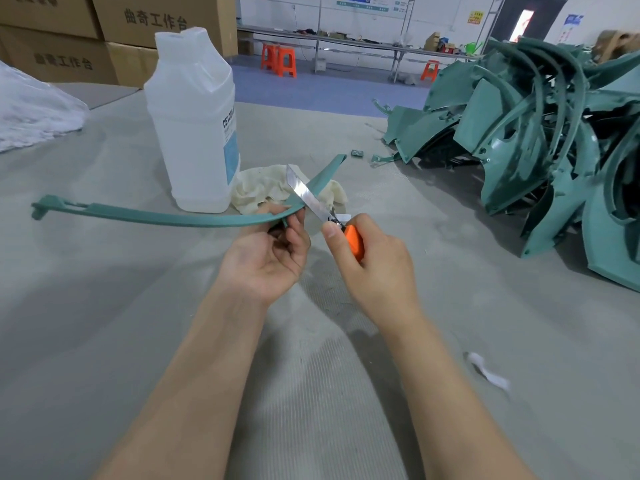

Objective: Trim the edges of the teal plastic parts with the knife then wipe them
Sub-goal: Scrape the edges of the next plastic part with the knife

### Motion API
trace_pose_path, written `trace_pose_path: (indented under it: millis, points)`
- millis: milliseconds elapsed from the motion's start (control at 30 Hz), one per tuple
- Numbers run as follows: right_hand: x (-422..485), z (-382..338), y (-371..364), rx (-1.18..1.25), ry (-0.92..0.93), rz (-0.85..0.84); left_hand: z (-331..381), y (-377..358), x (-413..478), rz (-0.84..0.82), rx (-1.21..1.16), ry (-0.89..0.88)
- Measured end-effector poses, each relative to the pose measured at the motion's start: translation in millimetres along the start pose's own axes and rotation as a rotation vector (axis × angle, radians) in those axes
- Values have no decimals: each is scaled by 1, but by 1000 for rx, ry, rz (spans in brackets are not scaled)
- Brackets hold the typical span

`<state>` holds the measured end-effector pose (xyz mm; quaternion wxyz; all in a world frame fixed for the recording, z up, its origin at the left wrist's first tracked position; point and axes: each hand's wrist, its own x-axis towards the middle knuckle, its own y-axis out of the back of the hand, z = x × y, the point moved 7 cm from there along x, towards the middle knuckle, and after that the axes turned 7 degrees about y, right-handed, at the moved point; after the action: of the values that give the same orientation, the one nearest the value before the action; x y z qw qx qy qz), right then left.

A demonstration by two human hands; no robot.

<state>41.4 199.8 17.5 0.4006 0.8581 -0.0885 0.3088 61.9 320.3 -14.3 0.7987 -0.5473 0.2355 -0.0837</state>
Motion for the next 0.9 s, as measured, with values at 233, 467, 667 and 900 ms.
trace_pose_path:
  millis: [233, 467, 667, 900]
  points:
    - [0, 1, -4, 4, -6, 14, 4, 6, 2, 35, -20, -1]
    - [0, 3, -6, -10, -7, 19, 4, 4, 1, 45, 0, -29]
    - [3, 16, -1, -18, -109, 69, 3, 1, -1, 74, 144, -48]
    - [8, 39, 12, -28, -228, 143, 2, 1, -4, 70, 246, 53]
